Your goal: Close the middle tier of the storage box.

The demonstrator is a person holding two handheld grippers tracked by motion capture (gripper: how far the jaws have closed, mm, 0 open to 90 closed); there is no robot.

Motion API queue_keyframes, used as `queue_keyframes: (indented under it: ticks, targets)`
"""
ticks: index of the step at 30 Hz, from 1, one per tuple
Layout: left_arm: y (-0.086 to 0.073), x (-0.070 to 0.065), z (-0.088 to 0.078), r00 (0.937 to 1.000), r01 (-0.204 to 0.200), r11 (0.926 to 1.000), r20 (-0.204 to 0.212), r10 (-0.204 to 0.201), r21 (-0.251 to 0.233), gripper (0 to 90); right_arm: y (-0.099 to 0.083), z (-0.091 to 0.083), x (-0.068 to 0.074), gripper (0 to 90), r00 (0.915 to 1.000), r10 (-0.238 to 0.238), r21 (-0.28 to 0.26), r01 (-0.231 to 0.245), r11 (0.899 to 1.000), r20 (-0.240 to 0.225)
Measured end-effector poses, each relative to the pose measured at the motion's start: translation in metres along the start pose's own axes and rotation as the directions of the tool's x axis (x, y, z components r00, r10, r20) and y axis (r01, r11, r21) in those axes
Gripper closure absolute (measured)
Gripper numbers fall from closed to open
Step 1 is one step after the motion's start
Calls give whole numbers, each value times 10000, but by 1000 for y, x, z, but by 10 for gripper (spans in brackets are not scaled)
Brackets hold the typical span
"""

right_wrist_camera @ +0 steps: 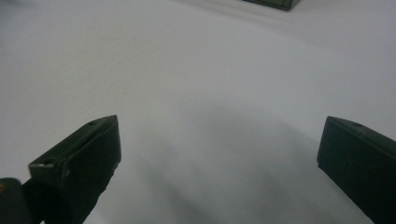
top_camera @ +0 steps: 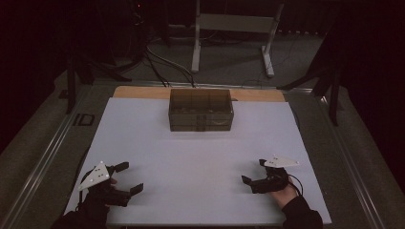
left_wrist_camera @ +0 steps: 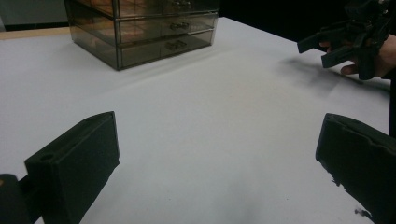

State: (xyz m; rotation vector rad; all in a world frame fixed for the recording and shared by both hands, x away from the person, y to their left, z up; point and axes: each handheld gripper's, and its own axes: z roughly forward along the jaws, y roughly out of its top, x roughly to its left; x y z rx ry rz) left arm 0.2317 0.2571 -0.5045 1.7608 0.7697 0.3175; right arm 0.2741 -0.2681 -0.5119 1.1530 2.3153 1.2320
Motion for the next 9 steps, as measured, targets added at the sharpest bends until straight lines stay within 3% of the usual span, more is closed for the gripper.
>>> queue_keyframes:
  ticks: [9]
  targets:
    - [0,0,0,10000,3,10000,-12,-3,-6,10,0,0,1,0,10000,-77,-34,77,10000,3]
